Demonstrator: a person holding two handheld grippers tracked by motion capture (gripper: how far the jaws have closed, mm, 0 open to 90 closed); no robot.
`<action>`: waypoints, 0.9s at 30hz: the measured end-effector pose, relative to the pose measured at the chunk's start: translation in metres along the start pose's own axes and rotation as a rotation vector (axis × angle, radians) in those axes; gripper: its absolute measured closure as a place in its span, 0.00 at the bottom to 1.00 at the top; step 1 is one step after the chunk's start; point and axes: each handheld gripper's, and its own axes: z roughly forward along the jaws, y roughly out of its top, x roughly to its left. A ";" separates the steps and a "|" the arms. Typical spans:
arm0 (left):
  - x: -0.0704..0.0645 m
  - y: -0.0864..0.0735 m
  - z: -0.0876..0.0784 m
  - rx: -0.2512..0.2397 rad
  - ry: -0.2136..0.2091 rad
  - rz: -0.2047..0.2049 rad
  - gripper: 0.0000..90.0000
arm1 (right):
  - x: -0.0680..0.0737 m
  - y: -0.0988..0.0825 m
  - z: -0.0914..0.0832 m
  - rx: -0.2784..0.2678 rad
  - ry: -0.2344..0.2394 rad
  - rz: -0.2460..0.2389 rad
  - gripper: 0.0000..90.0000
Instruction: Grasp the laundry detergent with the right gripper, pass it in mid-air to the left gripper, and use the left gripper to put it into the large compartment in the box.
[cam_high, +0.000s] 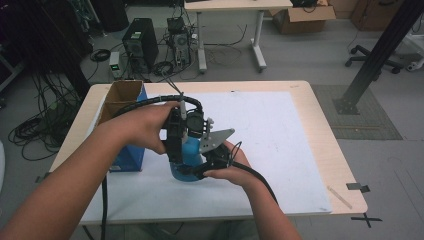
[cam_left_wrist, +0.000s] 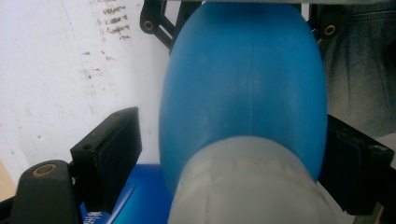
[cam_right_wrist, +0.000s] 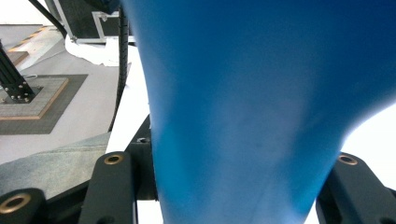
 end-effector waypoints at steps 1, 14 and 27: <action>0.000 0.000 0.000 -0.001 -0.001 0.000 0.18 | 0.000 0.000 0.000 -0.003 0.001 0.004 0.49; -0.001 -0.002 0.002 -0.004 -0.013 0.010 0.28 | 0.002 0.002 0.002 -0.003 -0.001 -0.005 0.49; -0.003 0.000 0.003 0.001 -0.025 0.022 0.42 | 0.002 0.003 0.003 0.000 -0.011 -0.012 0.49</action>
